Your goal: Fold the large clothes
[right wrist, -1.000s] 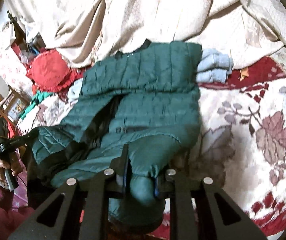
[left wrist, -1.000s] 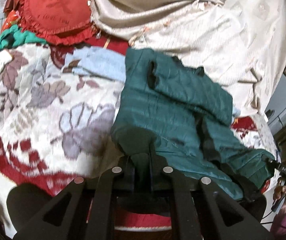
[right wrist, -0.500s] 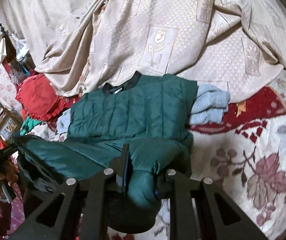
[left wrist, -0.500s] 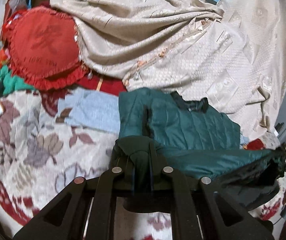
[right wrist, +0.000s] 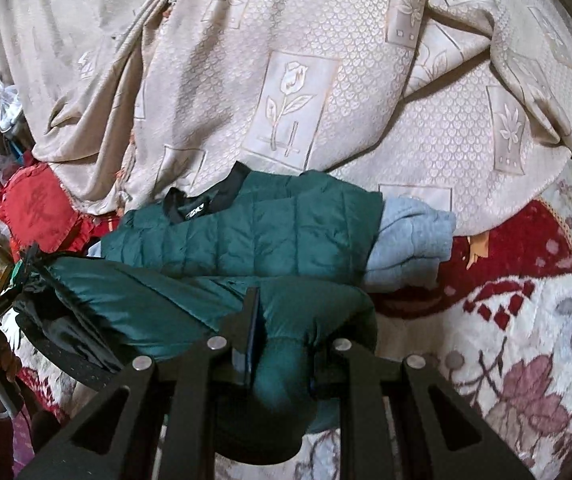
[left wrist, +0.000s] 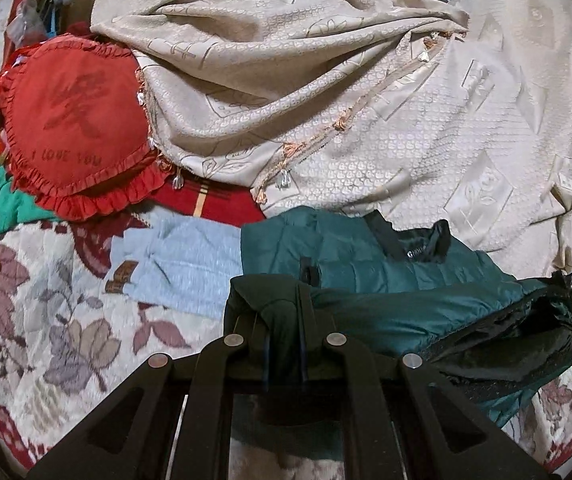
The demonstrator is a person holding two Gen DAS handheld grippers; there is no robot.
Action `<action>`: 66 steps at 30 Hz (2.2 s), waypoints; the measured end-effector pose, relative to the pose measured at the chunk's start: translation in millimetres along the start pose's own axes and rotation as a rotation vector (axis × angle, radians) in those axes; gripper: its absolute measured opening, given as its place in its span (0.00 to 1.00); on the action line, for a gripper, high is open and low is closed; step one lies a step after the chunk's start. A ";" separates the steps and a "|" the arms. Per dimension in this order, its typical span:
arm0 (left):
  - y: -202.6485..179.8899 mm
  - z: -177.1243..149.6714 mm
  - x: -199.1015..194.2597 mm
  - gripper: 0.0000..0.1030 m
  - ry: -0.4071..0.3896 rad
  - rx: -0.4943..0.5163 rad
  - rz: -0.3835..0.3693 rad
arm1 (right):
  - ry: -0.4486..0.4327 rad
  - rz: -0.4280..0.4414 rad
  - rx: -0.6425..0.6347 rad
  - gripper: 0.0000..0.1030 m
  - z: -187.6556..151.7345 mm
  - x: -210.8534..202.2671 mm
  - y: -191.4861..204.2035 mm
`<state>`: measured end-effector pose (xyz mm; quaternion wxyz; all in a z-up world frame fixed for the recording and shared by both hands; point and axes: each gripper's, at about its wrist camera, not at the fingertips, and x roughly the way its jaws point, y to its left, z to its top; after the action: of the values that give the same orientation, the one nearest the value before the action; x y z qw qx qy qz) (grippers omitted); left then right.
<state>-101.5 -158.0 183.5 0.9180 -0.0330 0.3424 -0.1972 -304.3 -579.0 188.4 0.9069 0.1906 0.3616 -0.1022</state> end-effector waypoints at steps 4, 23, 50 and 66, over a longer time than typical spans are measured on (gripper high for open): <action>-2.3 11.1 11.3 0.00 -0.008 0.002 0.008 | -0.003 -0.014 -0.003 0.18 12.4 8.9 0.2; -1.4 41.9 123.3 0.00 0.048 -0.053 0.099 | 0.030 -0.102 0.046 0.18 69.2 98.0 8.2; -10.5 33.0 85.0 0.44 -0.062 0.022 -0.001 | 0.020 -0.062 0.159 0.51 84.1 140.8 1.6; -14.5 15.7 153.3 0.44 0.055 0.030 0.114 | -0.004 -0.058 -0.181 0.69 75.7 128.4 87.5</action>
<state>9.1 -231.5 103.9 0.9184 0.0058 0.3658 -0.1504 -137.2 -537.6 173.4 0.9178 0.0972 0.3728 -0.0956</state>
